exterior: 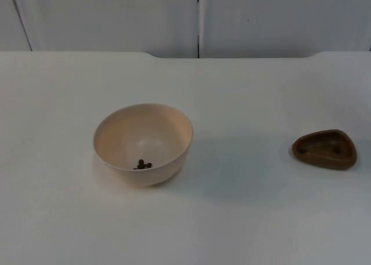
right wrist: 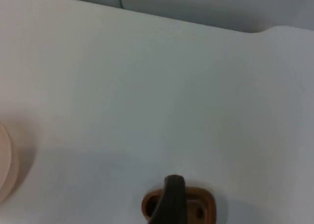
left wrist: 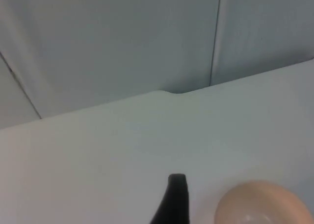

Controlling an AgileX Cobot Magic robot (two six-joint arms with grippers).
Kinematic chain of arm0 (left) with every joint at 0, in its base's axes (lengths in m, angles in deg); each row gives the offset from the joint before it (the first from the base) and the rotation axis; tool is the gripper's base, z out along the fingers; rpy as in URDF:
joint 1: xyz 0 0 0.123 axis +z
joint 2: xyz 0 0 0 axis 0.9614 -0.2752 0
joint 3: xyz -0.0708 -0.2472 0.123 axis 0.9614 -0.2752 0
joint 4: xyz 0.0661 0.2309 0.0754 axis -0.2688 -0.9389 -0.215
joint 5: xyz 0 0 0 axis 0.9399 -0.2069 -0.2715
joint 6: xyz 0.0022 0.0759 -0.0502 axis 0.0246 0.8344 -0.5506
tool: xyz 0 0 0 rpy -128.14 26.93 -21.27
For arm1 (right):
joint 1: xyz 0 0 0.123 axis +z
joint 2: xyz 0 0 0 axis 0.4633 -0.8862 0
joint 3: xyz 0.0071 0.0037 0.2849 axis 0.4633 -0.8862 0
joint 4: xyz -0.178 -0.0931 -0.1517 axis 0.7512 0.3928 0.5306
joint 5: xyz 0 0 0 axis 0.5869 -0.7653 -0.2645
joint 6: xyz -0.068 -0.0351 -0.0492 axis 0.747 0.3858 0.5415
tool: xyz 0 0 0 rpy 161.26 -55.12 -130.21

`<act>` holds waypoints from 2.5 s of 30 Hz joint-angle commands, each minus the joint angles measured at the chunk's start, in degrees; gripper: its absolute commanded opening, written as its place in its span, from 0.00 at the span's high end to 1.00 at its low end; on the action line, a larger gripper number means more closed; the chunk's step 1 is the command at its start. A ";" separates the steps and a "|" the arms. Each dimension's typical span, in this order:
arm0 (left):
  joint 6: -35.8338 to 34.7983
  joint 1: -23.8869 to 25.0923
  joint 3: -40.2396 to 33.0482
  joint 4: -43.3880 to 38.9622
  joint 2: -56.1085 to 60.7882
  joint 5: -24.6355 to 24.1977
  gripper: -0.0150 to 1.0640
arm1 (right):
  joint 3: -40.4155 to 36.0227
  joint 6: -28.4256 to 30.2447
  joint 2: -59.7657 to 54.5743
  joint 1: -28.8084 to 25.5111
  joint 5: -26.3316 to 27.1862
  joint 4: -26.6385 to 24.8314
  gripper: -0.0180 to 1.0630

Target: Pick up the bowl with the left hand and pour the coffee beans from the cup into the bowl with the right hand.

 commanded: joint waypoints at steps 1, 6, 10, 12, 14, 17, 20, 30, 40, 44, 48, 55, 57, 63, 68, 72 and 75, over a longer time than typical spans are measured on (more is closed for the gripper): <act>-1.76 0.05 -4.58 0.58 5.63 0.61 0.31 | -2.45 0.23 3.94 2.65 1.10 0.33 0.34; -5.18 0.05 -10.23 0.21 13.16 0.48 0.31 | -5.80 0.23 8.32 4.71 1.99 0.47 0.34; -5.95 0.05 -13.42 0.21 18.84 -0.63 0.31 | -7.52 -0.65 11.59 4.71 0.99 0.05 0.34; -5.95 0.05 -14.66 0.21 21.93 -2.53 0.31 | -9.01 -1.25 14.62 4.71 0.73 -0.04 0.34; -5.95 0.05 -14.97 0.15 23.41 -3.89 0.31 | -9.80 -1.25 16.01 4.71 0.73 -0.04 0.34; -5.95 0.05 -16.46 0.15 27.37 -6.93 0.31 | -11.99 -1.25 20.68 4.71 0.58 0.49 0.34; -6.06 0.05 -17.64 0.15 29.77 -8.64 0.31 | -13.54 -1.25 23.88 4.71 0.45 0.49 0.34; -6.51 0.05 -20.40 0.26 40.36 -14.04 0.31 | -23.46 -1.25 37.37 4.71 -1.70 0.36 0.34; -6.51 0.05 -20.40 -0.49 45.12 -19.36 0.31 | -31.73 -1.71 49.97 4.71 -3.26 0.28 0.34; -6.51 0.05 -20.40 -0.60 46.75 -20.29 0.31 | -32.83 -1.94 53.31 4.71 -5.16 0.28 0.34; -6.51 0.05 -20.40 -1.26 48.59 -23.30 0.31 | -32.92 -1.94 56.38 4.71 -7.86 0.00 0.34; -6.38 0.05 -20.40 -1.39 54.05 -23.90 0.31 | -32.92 -1.94 61.84 4.71 -10.25 -1.48 0.34; -6.38 0.05 -20.40 -1.39 56.84 -23.90 0.31 | -32.92 -1.84 64.16 4.71 -11.81 -1.36 0.34; -6.38 0.05 -20.46 -3.70 58.14 -27.68 0.31 | -33.07 -0.16 69.85 4.71 -15.04 -1.04 0.34; -6.38 0.05 -26.90 -3.14 58.14 -26.23 0.31 | -36.05 0.62 75.90 4.71 -16.80 -1.11 0.34; -6.38 0.05 -30.14 -2.78 58.14 -24.54 0.31 | -37.90 0.91 79.05 4.71 -18.21 -1.11 0.34; -6.14 0.05 -33.23 -2.68 58.14 -23.39 0.31 | -40.02 1.40 80.48 4.71 -19.01 -1.00 0.34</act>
